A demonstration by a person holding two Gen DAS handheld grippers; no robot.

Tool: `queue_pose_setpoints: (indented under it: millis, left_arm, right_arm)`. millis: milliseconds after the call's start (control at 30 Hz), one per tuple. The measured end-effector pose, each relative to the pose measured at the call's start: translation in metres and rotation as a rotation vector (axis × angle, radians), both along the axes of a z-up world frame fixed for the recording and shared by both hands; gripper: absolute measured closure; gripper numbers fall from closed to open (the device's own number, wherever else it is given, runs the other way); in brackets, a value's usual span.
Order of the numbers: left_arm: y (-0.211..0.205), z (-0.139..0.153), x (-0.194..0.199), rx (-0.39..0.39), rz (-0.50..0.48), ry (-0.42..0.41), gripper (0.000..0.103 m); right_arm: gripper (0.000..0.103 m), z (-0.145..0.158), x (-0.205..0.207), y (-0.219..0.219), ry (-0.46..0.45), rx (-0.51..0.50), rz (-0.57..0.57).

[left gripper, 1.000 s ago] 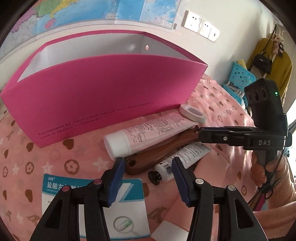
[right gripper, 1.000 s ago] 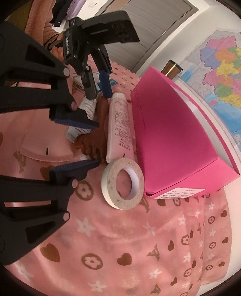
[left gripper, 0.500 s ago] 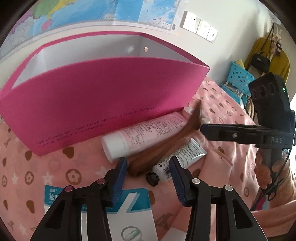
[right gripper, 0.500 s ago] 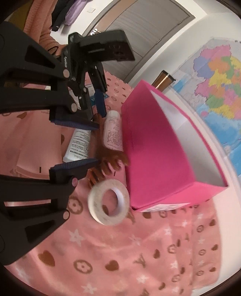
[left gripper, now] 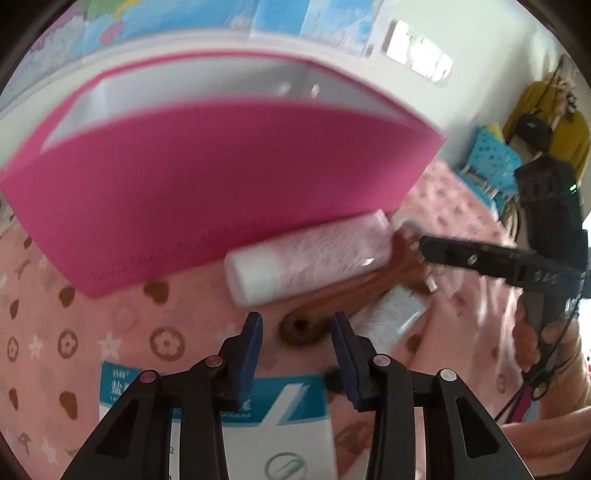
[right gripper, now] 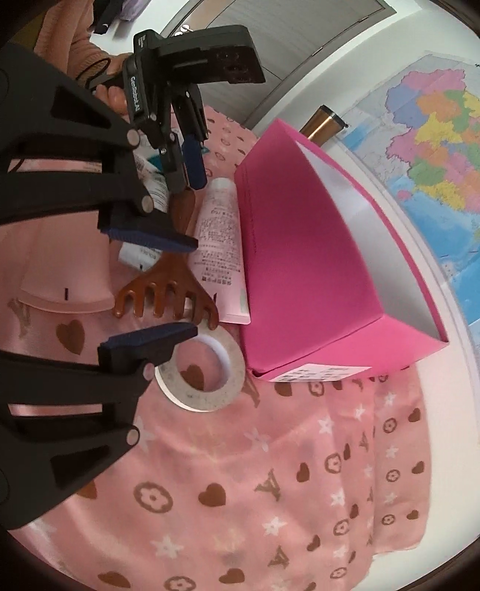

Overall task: Organize rigid objects
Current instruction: 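Move the right gripper to the wooden hand massager and grasp its fingers, then lift the wooden massager into the magenta box and open the right gripper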

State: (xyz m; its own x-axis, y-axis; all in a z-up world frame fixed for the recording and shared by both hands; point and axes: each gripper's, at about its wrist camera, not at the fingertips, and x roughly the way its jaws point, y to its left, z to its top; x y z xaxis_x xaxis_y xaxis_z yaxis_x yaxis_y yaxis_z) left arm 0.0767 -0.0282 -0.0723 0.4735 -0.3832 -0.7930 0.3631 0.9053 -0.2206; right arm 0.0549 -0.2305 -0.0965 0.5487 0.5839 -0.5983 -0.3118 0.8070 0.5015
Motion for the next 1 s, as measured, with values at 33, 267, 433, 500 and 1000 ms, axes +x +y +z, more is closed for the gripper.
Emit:
queue_pose_setpoints:
  millis: [33,267,433,500,1000]
  left_arm:
    - [0.001,0.0,-0.003,-0.001,-0.001,-0.011,0.066]
    - [0.005,0.001,-0.007,-0.006,-0.004,-0.009,0.065]
    - [0.001,0.002,-0.006,0.008,-0.007,-0.016,0.06]
    - [-0.002,0.001,-0.006,0.009,-0.007,-0.018,0.06]
    - [-0.009,-0.002,-0.011,0.004,0.023,-0.041,0.065]
  right_arm:
    - [0.061,-0.001,0.001,0.001,0.002,-0.003,0.002]
    - [0.061,-0.003,-0.009,-0.001,0.015,-0.013,0.012]
    - [0.061,-0.008,-0.009,0.003,0.036,-0.022,0.009]
    - [0.06,-0.011,-0.01,0.003,0.037,-0.02,0.003]
    - [0.058,-0.001,-0.014,0.013,-0.04,0.06,0.037]
